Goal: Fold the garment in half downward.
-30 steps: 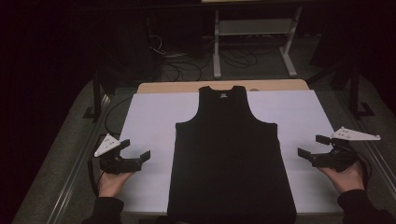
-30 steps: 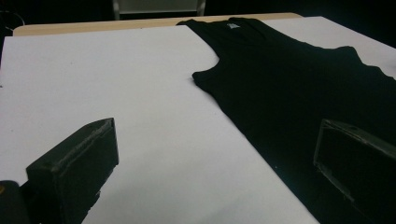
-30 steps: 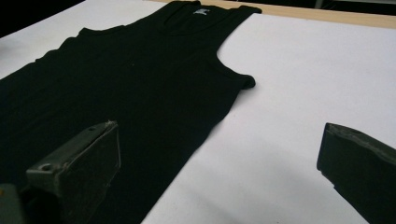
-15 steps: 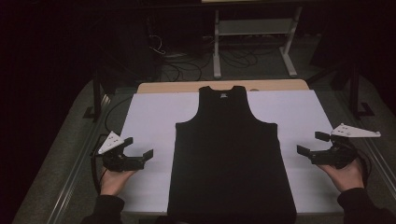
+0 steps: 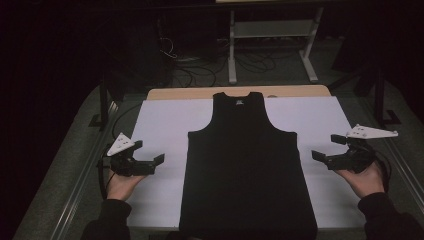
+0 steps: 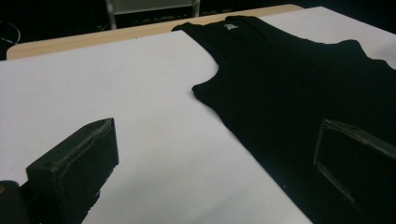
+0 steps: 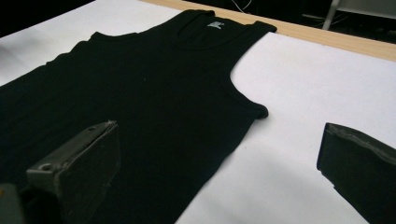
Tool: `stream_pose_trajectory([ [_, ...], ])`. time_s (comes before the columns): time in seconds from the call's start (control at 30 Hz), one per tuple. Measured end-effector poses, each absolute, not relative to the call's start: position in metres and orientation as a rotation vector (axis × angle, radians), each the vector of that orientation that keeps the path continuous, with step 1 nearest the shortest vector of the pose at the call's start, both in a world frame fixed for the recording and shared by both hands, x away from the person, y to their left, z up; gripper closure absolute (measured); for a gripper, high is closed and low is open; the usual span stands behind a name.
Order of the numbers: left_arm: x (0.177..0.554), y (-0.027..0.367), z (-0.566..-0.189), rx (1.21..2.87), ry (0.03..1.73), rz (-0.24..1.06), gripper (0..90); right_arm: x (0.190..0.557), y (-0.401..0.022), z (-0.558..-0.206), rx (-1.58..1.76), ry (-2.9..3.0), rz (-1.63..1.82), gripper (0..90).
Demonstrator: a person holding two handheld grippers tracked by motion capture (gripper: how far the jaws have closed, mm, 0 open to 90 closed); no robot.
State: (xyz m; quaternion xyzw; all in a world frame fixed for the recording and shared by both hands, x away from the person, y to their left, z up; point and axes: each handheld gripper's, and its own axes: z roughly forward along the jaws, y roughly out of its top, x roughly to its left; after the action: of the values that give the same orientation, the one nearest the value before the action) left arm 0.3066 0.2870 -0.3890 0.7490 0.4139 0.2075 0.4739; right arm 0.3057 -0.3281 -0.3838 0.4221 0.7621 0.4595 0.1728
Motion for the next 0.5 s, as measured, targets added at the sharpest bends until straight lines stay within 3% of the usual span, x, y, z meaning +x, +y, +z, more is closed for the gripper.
stream_pose_trajectory([
  [0.5,0.329,0.275,-0.375,1.904,0.970,0.474,0.0,0.326,-0.316,-0.365,1.155,2.220,1.283,0.0],
])
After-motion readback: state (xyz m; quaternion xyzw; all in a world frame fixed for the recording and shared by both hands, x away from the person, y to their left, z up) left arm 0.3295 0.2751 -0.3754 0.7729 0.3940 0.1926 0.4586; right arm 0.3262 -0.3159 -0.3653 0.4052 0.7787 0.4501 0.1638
